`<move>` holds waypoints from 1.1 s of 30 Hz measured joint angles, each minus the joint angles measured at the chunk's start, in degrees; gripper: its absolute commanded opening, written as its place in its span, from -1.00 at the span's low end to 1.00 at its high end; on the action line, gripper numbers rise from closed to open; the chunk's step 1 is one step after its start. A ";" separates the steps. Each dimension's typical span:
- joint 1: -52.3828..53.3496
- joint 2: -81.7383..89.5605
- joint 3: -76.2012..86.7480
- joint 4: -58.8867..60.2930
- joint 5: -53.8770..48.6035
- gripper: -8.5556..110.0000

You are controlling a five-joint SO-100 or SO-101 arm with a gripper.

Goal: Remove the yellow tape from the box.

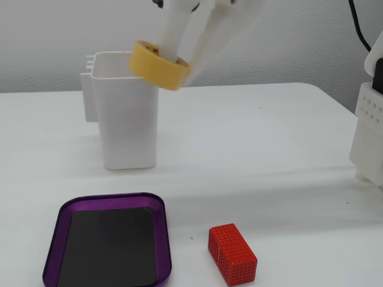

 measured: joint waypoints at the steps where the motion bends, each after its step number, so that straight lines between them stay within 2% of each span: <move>1: -0.26 2.29 4.57 -2.20 -0.09 -0.87; 8: 0.70 17.84 33.66 -13.97 -0.09 -0.87; 16: 0.62 23.29 53.88 -25.75 -0.62 -0.87; 23: 0.53 23.47 57.57 -28.92 -0.97 -0.85; 29: 0.44 23.55 57.66 -29.53 -0.97 -0.63; 33: 0.09 24.43 56.34 -25.05 -0.97 -0.60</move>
